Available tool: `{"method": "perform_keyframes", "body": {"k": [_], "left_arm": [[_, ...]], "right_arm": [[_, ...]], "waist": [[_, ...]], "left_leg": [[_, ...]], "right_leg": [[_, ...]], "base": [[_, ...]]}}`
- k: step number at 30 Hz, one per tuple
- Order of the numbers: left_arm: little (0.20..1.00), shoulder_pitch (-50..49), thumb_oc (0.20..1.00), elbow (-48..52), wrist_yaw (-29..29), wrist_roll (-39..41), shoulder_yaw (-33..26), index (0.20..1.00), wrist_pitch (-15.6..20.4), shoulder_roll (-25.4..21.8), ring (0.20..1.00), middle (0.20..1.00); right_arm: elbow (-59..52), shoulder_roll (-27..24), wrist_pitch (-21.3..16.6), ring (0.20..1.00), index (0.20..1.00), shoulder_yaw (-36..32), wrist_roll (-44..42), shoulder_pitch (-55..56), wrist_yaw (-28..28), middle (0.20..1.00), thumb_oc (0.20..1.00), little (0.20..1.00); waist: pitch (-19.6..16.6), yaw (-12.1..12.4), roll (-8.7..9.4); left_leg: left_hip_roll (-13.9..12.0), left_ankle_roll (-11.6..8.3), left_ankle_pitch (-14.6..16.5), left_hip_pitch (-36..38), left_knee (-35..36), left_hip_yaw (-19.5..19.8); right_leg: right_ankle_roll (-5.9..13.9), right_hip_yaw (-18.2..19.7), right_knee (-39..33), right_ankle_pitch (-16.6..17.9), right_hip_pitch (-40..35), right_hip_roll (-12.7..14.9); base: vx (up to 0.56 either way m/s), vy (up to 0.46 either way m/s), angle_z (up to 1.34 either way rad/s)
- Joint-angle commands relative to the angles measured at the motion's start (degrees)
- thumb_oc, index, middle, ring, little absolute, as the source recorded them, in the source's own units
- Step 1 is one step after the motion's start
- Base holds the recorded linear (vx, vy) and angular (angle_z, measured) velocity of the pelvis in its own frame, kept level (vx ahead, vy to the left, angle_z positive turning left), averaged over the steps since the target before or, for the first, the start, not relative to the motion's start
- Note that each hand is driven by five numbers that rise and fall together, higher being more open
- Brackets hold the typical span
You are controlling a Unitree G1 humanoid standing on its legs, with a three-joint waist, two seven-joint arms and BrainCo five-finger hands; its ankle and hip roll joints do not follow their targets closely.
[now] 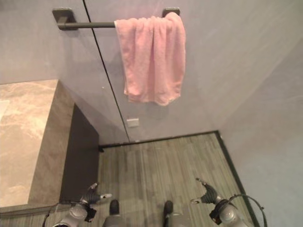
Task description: Put brush and paste in cup on sink, flatten towel.
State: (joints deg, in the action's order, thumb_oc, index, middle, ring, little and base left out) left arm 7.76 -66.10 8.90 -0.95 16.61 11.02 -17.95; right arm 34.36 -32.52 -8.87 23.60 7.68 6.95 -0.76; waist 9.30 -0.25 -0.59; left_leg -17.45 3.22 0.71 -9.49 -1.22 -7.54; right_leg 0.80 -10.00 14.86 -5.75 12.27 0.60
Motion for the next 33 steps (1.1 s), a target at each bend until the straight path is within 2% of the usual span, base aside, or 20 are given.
{"method": "perform_keyframes", "body": {"k": [1,2,4,9,18,19,25,28,33], "left_arm": [[1.000,1.8,1.000,0.4,1.0,1.0,-2.3,1.000,0.6,-1.3,1.000,1.000],[1.000,1.5,1.000,0.4,1.0,1.0,-2.2,1.000,0.5,-1.1,1.000,1.000],[1.000,0.9,1.000,0.7,0.9,1.2,-1.6,1.000,0.8,-0.6,1.000,1.000],[1.000,-0.3,1.000,0.1,0.5,0.5,-1.8,1.000,0.7,-0.5,1.000,1.000],[1.000,-2.1,1.000,-0.1,0.7,1.7,-2.7,1.000,0.6,0.1,1.000,1.000],[1.000,-5.0,1.000,2.6,-1.8,9.3,-3.8,1.000,-0.4,0.8,1.000,1.000],[1.000,-4.8,1.000,3.1,-1.5,7.9,-2.6,1.000,0.1,1.4,1.000,1.000],[1.000,-3.6,1.000,3.2,-1.3,7.9,-1.4,1.000,0.3,2.0,1.000,1.000],[1.000,-4.2,1.000,0.9,-1.3,6.1,-1.4,1.000,0.1,2.4,1.000,1.000]], "right_arm": [[-3.1,2.1,-1.3,1.000,1.000,-2.2,0.1,-0.1,-0.1,1.000,1.000,1.000],[-3.2,2.3,-1.1,1.000,1.000,-2.1,0.3,0.1,0.0,1.000,1.000,1.000],[-1.6,3.0,-1.0,1.000,1.000,-1.8,0.6,0.0,-0.5,1.000,1.000,1.000],[-1.4,4.4,-1.0,1.000,1.000,-2.5,0.3,0.4,-0.8,1.000,1.000,1.000],[0.8,6.5,-0.9,1.000,1.000,-1.7,0.1,0.3,-1.3,1.000,1.000,1.000],[23.6,11.9,-1.4,1.000,1.000,-14.2,-25.6,-4.2,-1.8,1.000,1.000,1.000],[25.7,12.4,-1.6,1.000,1.000,-15.4,-27.1,-3.9,-1.6,1.000,1.000,1.000],[26.0,12.2,-1.8,1.000,1.000,-15.9,-28.0,-3.9,-2.4,1.000,1.000,1.000],[26.2,12.7,-1.4,1.000,1.000,-15.7,-27.2,-4.6,-2.2,1.000,1.000,1.000]], "waist": [[0.4,-1.9,5.57],[0.0,-1.9,5.48],[-0.6,-1.8,4.83],[-2.2,-2.1,4.51],[-2.9,-0.9,4.43],[0.3,-0.7,3.52],[-1.8,-1.8,3.15],[-1.4,-2.7,3.30],[-2.9,-2.8,2.63]], "left_leg": [[10.8,-8.39,-6.2,1.9,-5.1,-6.2],[12.6,-7.77,-4.5,2.5,-4.8,-5.7],[13.4,-7.27,-4.6,3.3,-3.0,-4.4],[13.2,-6.83,-4.8,5.8,-0.3,-5.4],[13.1,-6.82,-5.9,9.3,4.1,-5.0],[14.1,-4.63,0.7,3.7,-7.0,1.1],[14.1,-5.16,0.5,5.6,-6.3,-0.6],[12.9,-6.42,-1.3,3.3,-9.3,-5.4],[14.7,-4.66,1.0,6.9,-4.5,-5.7]], "right_leg": [[4.28,0.7,-12.0,7.5,-8.5,4.4],[4.45,1.2,-11.9,7.6,-8.2,4.1],[4.65,1.5,-11.7,7.6,-8.5,3.5],[4.87,1.6,-12.3,7.7,-9.8,4.1],[5.36,1.9,-14.1,8.3,-11.0,3.6],[4.82,1.3,-2.3,3.3,-7.3,5.9],[5.20,1.9,-6.1,4.9,-9.6,6.2],[5.34,0.3,-8.9,6.4,-11.0,7.6],[6.62,2.4,-9.0,8.1,-11.3,8.6]], "base": [[-0.08,-0.089,0.79],[-0.04,-0.027,0.69],[0.05,0.041,0.22],[0.07,0.054,-0.05],[0.00,0.007,-0.01],[0.01,-0.011,-0.04],[0.02,0.008,0.01],[-0.03,0.064,0.02],[0.11,0.137,-0.02]]}}
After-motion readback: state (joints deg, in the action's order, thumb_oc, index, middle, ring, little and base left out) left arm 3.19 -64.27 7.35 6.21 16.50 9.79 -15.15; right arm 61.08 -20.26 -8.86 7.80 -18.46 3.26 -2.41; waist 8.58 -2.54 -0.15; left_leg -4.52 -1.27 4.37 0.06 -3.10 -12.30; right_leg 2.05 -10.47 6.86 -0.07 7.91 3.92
